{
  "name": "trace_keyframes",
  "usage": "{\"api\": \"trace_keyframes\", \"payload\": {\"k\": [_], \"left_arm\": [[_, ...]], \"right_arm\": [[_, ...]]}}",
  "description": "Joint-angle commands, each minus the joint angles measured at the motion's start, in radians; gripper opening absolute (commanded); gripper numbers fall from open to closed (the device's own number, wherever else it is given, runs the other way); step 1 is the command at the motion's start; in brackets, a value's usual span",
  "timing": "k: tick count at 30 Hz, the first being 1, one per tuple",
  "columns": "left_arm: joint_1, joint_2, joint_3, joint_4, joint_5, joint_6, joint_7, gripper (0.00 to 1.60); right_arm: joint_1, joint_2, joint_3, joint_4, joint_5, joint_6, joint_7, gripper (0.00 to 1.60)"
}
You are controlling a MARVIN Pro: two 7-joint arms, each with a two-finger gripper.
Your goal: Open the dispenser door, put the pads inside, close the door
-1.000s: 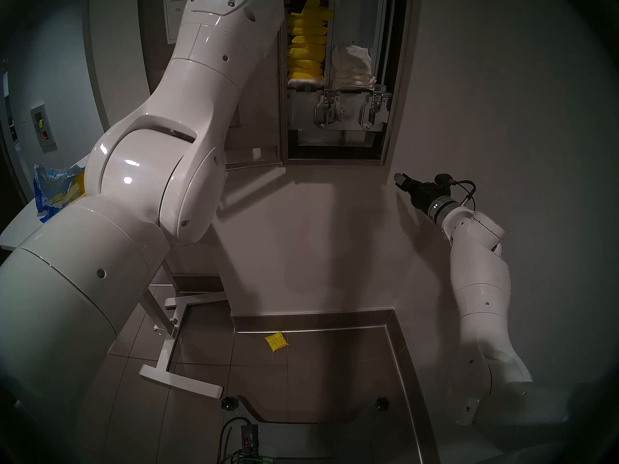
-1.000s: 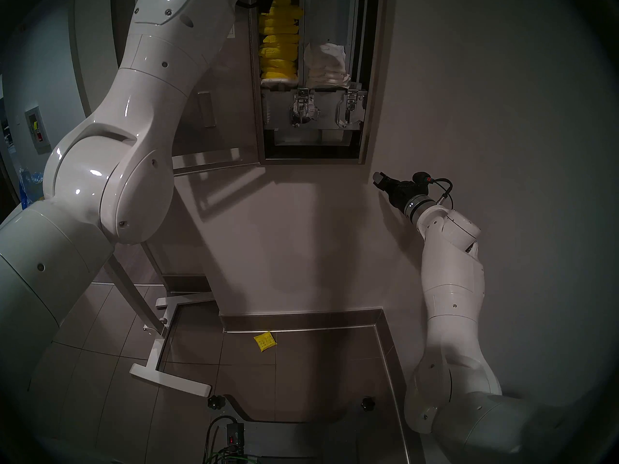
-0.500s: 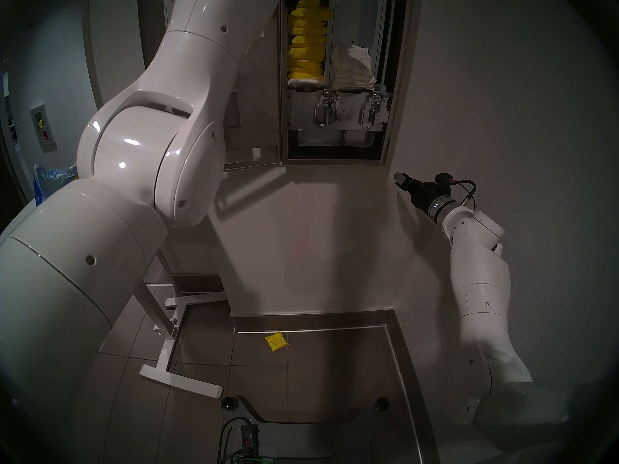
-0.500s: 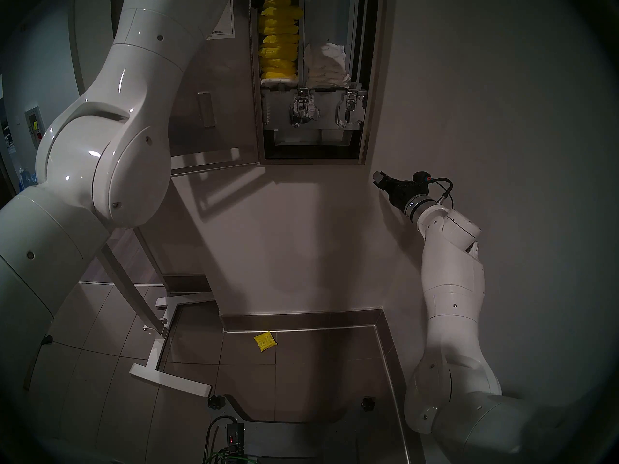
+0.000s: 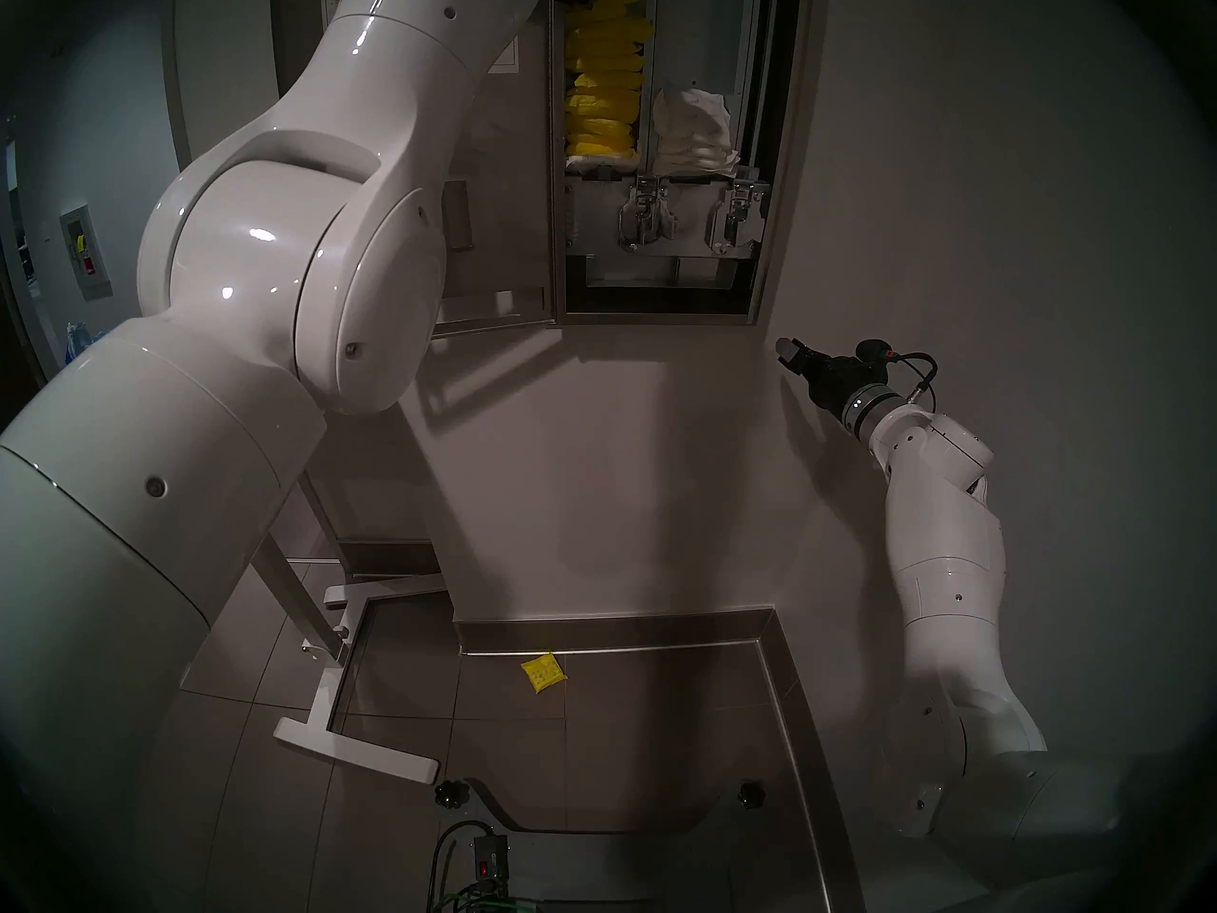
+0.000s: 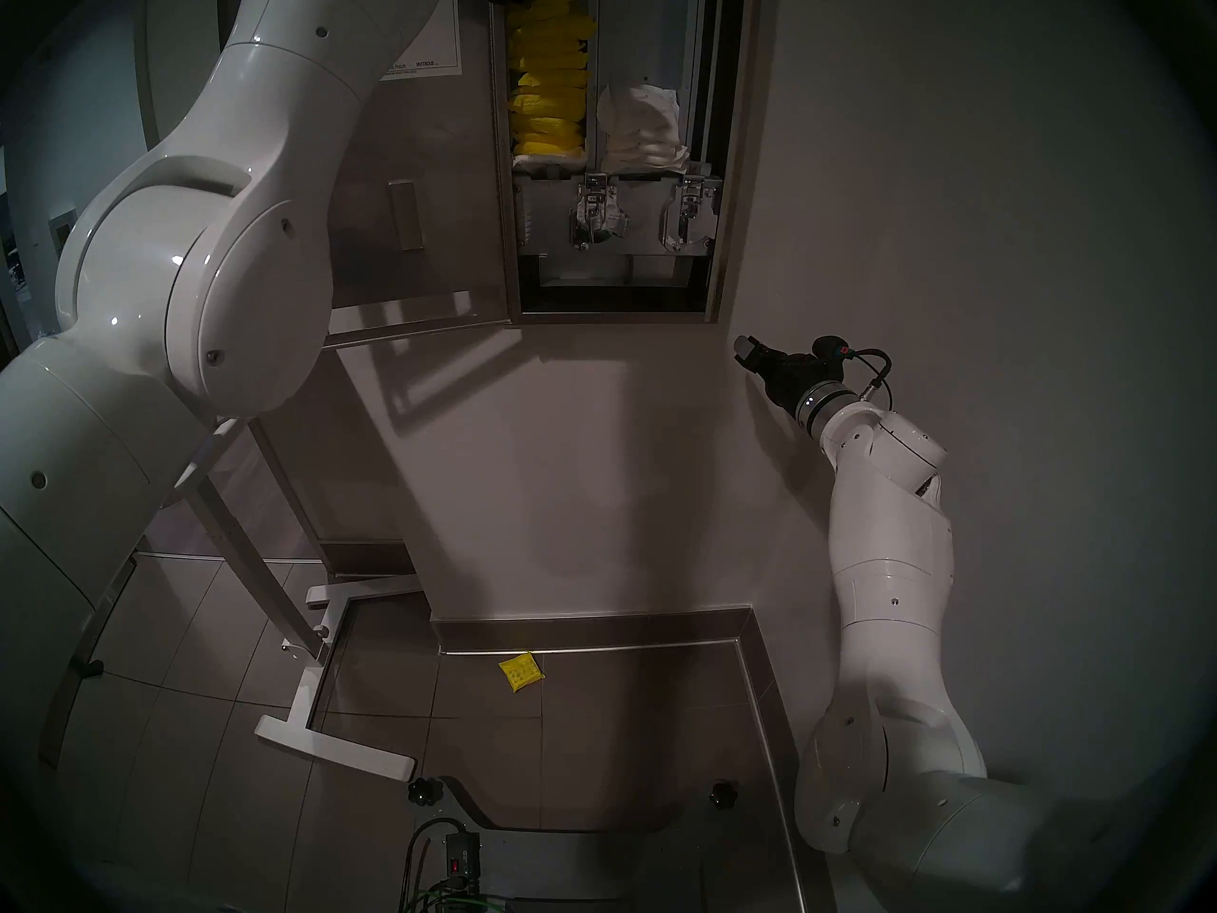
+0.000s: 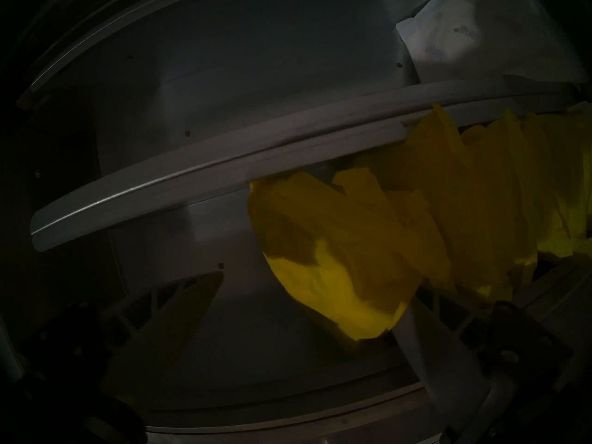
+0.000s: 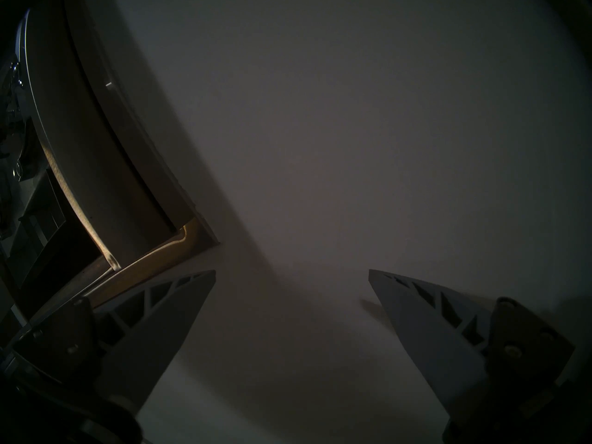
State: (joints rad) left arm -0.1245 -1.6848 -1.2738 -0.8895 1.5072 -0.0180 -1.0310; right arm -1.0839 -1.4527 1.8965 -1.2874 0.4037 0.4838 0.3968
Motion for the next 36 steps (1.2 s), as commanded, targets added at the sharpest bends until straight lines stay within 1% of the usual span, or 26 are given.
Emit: {"api": "trace_keyframes", "payload": {"k": [1, 6, 7, 8, 14, 21, 28, 33, 36], "left_arm": [[-0.11, -0.014, -0.013, 0.018, 0.003, 0.007, 0.036, 1.6], [-0.131, -0.019, -0.024, 0.023, -0.003, 0.001, 0.021, 1.6], [-0.125, -0.018, -0.028, 0.008, -0.003, -0.003, 0.014, 1.6], [-0.137, -0.019, -0.029, 0.017, -0.007, -0.005, 0.006, 1.6], [-0.155, -0.012, -0.053, -0.012, -0.024, -0.026, -0.053, 1.6], [-0.172, 0.018, -0.08, -0.036, -0.049, -0.063, -0.164, 1.6], [-0.175, 0.049, -0.094, -0.067, -0.064, -0.103, -0.251, 1.6], [-0.183, 0.058, -0.132, -0.101, -0.104, -0.121, -0.322, 1.6], [-0.188, 0.051, -0.17, -0.131, -0.143, -0.12, -0.367, 1.6]], "right_arm": [[0.033, 0.001, 0.003, -0.04, 0.003, -0.013, -0.003, 1.6], [0.033, 0.002, 0.002, -0.039, 0.003, -0.013, -0.003, 1.6], [0.033, 0.002, 0.002, -0.039, 0.003, -0.013, -0.003, 1.6], [0.033, 0.002, 0.002, -0.039, 0.003, -0.013, -0.003, 1.6], [0.033, 0.002, 0.002, -0.039, 0.004, -0.013, -0.004, 1.6], [0.032, 0.001, 0.002, -0.04, 0.004, -0.013, -0.005, 1.6], [0.032, 0.001, 0.002, -0.042, 0.004, -0.014, -0.007, 1.6], [0.032, 0.001, 0.002, -0.042, 0.004, -0.013, -0.007, 1.6], [0.032, 0.002, 0.002, -0.041, 0.005, -0.013, -0.006, 1.6]]}}
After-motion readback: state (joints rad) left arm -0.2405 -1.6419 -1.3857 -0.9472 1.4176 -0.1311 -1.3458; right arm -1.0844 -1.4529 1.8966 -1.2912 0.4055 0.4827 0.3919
